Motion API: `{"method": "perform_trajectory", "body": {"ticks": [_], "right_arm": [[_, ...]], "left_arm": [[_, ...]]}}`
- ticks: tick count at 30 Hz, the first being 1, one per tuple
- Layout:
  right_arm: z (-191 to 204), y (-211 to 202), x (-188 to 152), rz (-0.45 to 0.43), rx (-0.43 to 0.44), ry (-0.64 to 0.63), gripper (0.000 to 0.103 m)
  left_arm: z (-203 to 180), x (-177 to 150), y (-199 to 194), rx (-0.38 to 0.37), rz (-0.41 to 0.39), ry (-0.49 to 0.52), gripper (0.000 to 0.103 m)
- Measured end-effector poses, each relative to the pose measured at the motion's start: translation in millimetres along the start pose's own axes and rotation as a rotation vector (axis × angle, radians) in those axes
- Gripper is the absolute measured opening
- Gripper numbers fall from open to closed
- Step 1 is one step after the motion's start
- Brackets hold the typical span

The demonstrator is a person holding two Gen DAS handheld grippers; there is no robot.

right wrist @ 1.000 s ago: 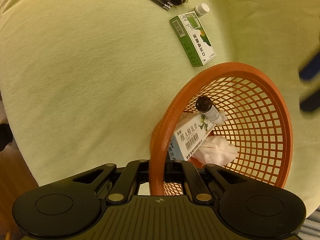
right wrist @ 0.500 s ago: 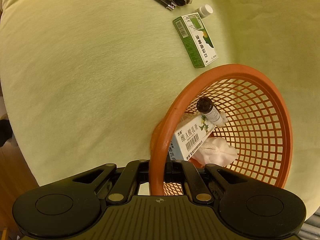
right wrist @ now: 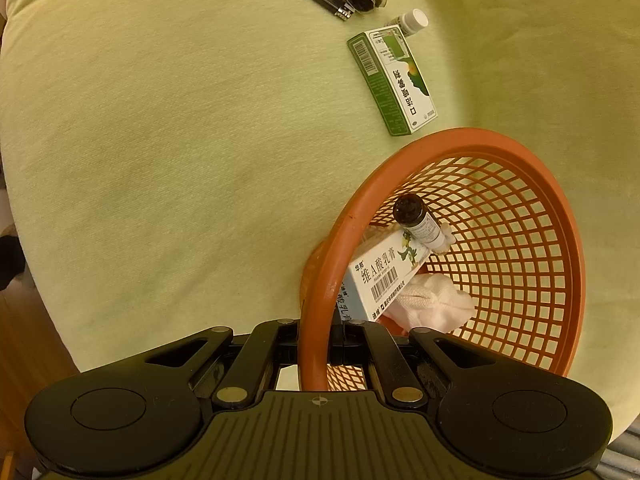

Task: Organize objects
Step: 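Return the left gripper to the black lighter and grasp it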

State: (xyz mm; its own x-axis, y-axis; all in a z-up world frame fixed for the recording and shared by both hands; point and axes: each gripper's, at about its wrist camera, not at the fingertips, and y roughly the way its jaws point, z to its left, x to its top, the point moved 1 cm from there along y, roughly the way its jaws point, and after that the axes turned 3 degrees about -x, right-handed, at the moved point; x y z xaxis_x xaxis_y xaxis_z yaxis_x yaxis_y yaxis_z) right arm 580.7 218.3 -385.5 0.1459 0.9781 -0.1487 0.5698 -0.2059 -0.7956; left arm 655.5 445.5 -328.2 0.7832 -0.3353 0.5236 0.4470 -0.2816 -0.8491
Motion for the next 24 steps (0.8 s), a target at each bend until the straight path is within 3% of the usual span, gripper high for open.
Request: {"method": "perform_trajectory", "body": {"ticks": [14, 24], "right_arm": [[-0.3, 0.9, 0.1, 0.000, 0.002, 0.016, 0.000], [-2.0, 0.7, 0.3, 0.001, 0.006, 0.028, 0.000]], "left_arm": [[12.4, -28.4, 67.6, 0.005, 0.061, -0.033, 0.040], [9.7, -20.5, 98.1, -0.015, 0.089, -0.018, 0.038]]}}
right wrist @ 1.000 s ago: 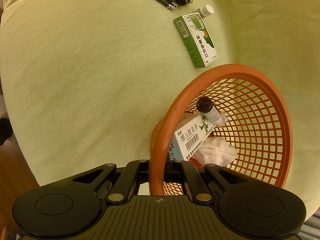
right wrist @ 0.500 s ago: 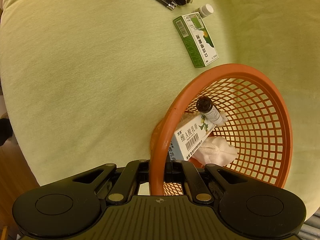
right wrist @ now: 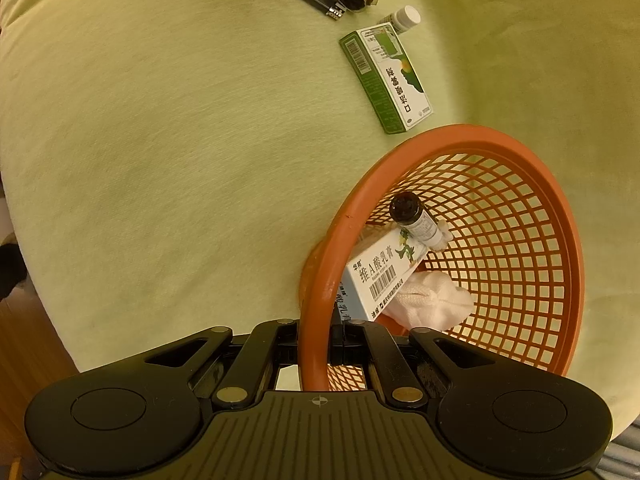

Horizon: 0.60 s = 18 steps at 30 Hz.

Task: Organize objects
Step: 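Return the left gripper to the black lighter and grasp it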

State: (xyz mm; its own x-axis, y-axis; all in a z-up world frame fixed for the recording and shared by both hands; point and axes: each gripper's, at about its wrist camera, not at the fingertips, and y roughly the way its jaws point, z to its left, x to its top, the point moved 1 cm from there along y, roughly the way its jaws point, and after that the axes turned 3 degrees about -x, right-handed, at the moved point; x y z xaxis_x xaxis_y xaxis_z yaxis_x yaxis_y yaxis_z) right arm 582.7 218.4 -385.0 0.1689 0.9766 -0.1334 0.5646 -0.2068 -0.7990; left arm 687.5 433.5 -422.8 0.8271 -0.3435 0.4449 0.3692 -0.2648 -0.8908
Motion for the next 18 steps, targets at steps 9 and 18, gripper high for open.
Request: {"method": "perform_trajectory", "body": {"ticks": [9, 18], "right_arm": [[-1.5, 0.1, -0.4, -0.003, 0.004, 0.003, 0.000], [-1.8, 0.1, -1.0, -0.008, 0.005, -0.001, 0.000]], "left_arm": [[2.9, 5.3, 19.3, -0.022, 0.029, 0.018, 0.029], [6.6, 7.9, 31.2, -0.048, 0.054, 0.049, 0.025]]}}
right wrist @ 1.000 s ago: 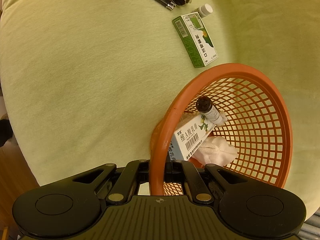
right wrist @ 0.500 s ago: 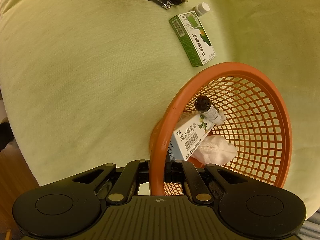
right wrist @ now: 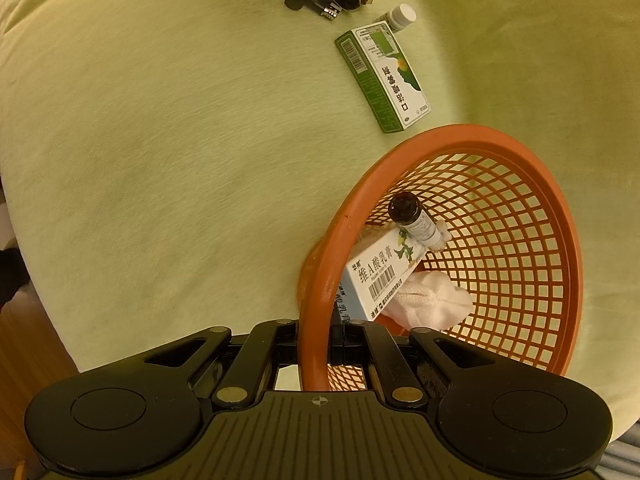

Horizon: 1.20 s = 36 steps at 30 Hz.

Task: Organize objects
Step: 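Return the left gripper to the black lighter and grasp it, then carry the lighter over the wastebasket and open the left gripper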

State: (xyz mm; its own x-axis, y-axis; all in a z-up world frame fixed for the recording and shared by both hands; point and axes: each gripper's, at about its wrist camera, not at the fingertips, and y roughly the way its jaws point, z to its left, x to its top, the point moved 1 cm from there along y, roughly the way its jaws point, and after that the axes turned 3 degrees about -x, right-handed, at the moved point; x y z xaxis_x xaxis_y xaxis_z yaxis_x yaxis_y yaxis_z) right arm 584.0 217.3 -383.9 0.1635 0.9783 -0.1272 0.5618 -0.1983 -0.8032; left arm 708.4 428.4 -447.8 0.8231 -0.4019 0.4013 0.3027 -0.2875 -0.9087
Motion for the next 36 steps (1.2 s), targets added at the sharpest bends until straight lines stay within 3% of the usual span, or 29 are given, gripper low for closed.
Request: {"method": "perform_trajectory", "body": {"ticks": [6, 9, 20, 29, 36], "right_arm": [[0.6, 0.1, 0.4, -0.003, 0.004, -0.003, 0.000], [0.0, 0.3, -0.5, -0.004, 0.005, -0.004, 0.000], [0.7, -1.4, -0.2, -0.005, 0.002, -0.006, 0.000], [2.1, -0.8, -0.2, -0.006, -0.003, -0.021, 0.000], [3.9, -1.3, -1.8, -0.006, -0.016, -0.038, 0.000]], "left_arm": [[3.6, -2.2, 1.2, -0.014, 0.003, 0.000, 0.025], [2.5, -2.0, 0.9, -0.022, 0.009, 0.012, 0.018], [-6.3, -5.1, -13.4, -0.018, 0.028, 0.052, 0.017], [-23.8, -4.7, -58.9, -0.021, -0.009, 0.110, 0.017], [-51.3, 9.8, -109.5, -0.029, -0.068, 0.250, 0.017]]}}
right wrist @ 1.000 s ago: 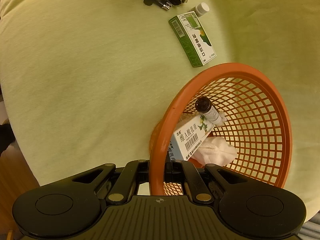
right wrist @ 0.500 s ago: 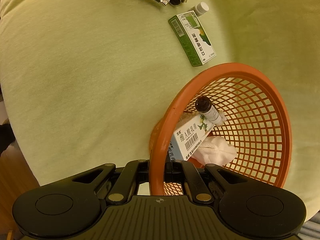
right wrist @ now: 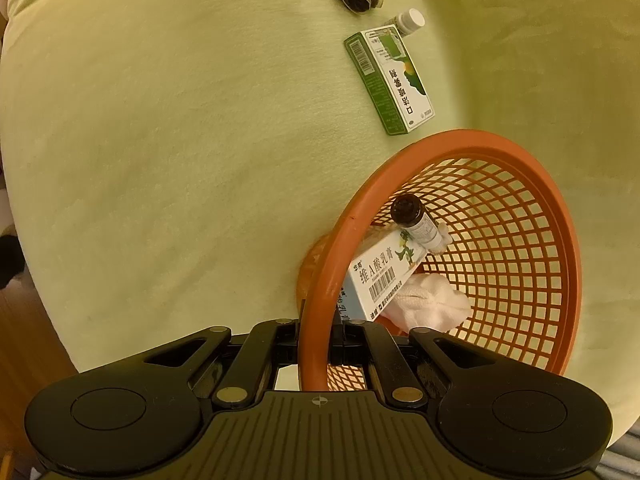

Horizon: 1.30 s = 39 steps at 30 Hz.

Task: Organize objects
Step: 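Carry the lighter over the wastebasket and open the left gripper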

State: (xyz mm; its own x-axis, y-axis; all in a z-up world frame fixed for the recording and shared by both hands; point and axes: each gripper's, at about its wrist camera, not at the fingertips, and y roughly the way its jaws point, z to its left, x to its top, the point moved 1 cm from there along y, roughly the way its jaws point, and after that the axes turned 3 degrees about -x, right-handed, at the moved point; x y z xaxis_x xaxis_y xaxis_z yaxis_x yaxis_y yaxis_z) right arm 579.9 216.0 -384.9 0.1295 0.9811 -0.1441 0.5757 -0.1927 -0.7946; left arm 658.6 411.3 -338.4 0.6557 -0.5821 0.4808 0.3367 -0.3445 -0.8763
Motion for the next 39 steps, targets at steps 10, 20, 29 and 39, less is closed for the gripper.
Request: {"method": "perform_trajectory", "body": {"ticks": [10, 20, 29, 39], "right_arm": [[9.4, -3.3, -7.8, -0.007, -0.026, -0.043, 0.000], [11.0, -2.7, -17.1, -0.011, -0.027, -0.035, 0.000], [9.7, -1.2, -12.2, -0.015, -0.030, -0.037, 0.000], [9.6, -1.9, -14.2, -0.023, -0.026, -0.046, 0.000]], "left_arm": [[-32.1, 51.8, -46.9, -0.043, -0.092, 0.156, 0.017], [-69.0, 125.2, -68.3, -0.107, -0.189, 0.305, 0.017], [-99.4, 163.7, -49.4, -0.142, -0.282, 0.363, 0.029], [-77.7, 131.7, -49.1, -0.078, -0.220, 0.310, 0.029]]}}
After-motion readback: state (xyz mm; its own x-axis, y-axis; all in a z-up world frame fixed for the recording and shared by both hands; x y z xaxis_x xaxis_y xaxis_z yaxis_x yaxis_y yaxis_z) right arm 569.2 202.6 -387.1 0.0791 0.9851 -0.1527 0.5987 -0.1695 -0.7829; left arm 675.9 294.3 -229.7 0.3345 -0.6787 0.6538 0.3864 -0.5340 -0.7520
